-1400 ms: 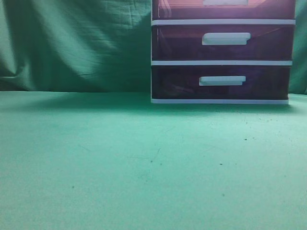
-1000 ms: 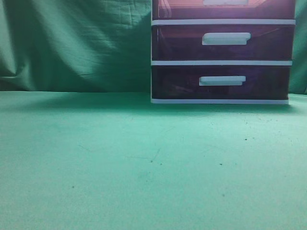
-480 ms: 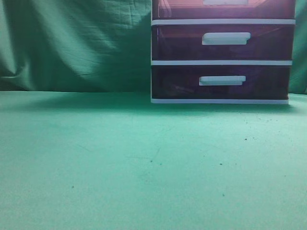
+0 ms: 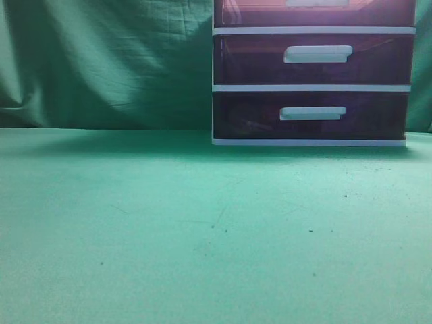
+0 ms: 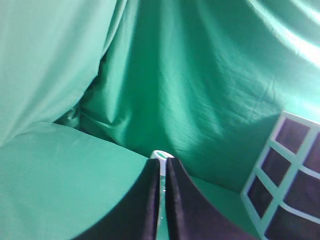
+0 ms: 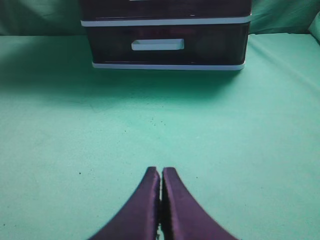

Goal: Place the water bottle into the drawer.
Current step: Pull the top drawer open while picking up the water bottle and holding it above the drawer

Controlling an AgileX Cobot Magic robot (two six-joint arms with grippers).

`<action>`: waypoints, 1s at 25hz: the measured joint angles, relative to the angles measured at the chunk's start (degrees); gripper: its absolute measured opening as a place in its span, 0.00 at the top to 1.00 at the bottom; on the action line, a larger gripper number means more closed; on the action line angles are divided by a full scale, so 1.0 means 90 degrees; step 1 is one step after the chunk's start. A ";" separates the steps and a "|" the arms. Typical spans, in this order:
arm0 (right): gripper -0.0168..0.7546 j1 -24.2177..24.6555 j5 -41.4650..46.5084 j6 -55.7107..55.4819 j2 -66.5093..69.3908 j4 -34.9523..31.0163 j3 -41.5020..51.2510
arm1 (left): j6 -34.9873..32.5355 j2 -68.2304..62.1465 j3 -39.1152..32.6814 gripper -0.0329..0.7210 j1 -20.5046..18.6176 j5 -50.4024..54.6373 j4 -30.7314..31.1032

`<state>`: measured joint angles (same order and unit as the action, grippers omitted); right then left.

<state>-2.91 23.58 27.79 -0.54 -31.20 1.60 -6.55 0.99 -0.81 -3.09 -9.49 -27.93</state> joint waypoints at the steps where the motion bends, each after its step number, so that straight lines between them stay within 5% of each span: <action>1: 0.98 0.0000 0.0000 0.0000 0.0000 0.0000 0.0000 | 0.0031 -0.0013 0.0104 0.96 0.0000 0.0163 0.0117; 7: 0.98 0.0000 0.0000 0.0000 0.0000 0.0000 0.0000 | 0.0057 -0.1386 0.1447 0.96 0.0000 0.2259 0.0999; 14: 0.98 0.0000 0.0000 0.0000 0.0000 0.0000 0.0000 | 0.0057 -0.2863 0.1721 0.96 0.0115 0.1786 0.1058; 16: 0.98 0.0000 0.0000 0.0000 0.0000 0.0000 0.0000 | 0.0030 -0.3235 0.1723 0.82 0.0203 0.1447 0.1304; 21: 0.98 0.0000 0.0000 0.0000 0.0000 0.0000 0.0000 | 0.0005 -0.4344 0.1723 0.19 0.0370 0.0908 0.1515; 23: 0.98 0.0000 0.0000 0.0000 0.0000 0.0000 0.0000 | 0.0005 -0.4855 0.1734 0.10 0.0401 0.0524 0.1515; 25: 0.98 0.0000 0.0000 0.0000 0.0000 0.0000 0.0000 | 0.0005 -0.5365 0.1852 0.12 0.0411 0.0332 0.1515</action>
<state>-2.91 23.58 27.79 -0.54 -31.20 1.60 -6.51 -47.29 15.85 0.61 -6.50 -14.29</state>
